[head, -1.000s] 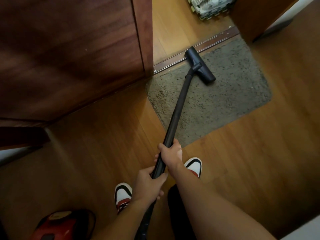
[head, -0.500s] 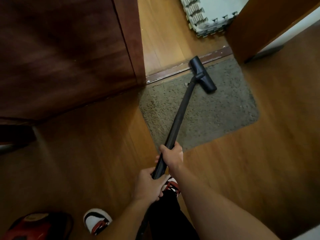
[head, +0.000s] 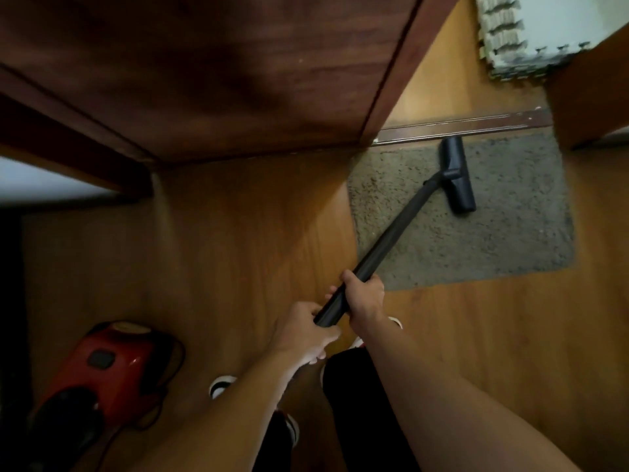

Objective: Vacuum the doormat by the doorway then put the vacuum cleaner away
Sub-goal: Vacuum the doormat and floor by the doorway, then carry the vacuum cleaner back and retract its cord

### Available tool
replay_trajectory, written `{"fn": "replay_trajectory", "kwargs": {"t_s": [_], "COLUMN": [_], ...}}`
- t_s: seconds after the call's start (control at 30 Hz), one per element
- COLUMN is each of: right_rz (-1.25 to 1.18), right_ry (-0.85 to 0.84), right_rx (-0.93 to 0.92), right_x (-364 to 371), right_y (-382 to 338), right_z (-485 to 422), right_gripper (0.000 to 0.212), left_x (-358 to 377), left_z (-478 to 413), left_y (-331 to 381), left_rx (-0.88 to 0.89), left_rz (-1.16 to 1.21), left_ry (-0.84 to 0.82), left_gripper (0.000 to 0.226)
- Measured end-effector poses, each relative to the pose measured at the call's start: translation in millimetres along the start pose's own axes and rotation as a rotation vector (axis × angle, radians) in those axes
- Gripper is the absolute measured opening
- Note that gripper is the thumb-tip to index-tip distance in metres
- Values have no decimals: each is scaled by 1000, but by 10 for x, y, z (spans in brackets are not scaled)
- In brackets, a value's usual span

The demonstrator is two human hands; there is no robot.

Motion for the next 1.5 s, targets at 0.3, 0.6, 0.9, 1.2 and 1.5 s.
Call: {"fn": "replay_trajectory", "kwargs": {"t_s": [0.3, 0.6, 0.9, 1.2, 1.5], "right_rz": [378, 1490, 1656, 1467, 1267], "right_ry": [74, -851, -1043, -1042, -1129], "right_rx": [-44, -990, -858, -780, -1117], "right_x": [369, 678, 1350, 2069, 2855], "right_y": [245, 36, 472, 667, 1128], "right_z": [317, 1225, 1423, 1951, 2504], "right_gripper": [64, 100, 28, 28, 16], "left_x": [-814, -1352, -1690, -2114, -2016], "left_z": [720, 1060, 1502, 2586, 2017], "left_y": [-668, -1011, -1211, -1933, -3265], "left_rx": [109, 212, 365, 756, 345], "left_rz": [96, 72, -146, 379, 551], "left_ry": [-89, -165, 41, 490, 612], "left_gripper": [45, 50, 50, 35, 36]}}
Point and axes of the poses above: each hand's wrist, its own z-axis away from the middle knuckle, its own x-axis out of the palm, y = z × x, the point moved 3 cm from there along -z, towards the middle knuckle, and after that the axes turned 2 degrees about -z, right-handed, at the moved point
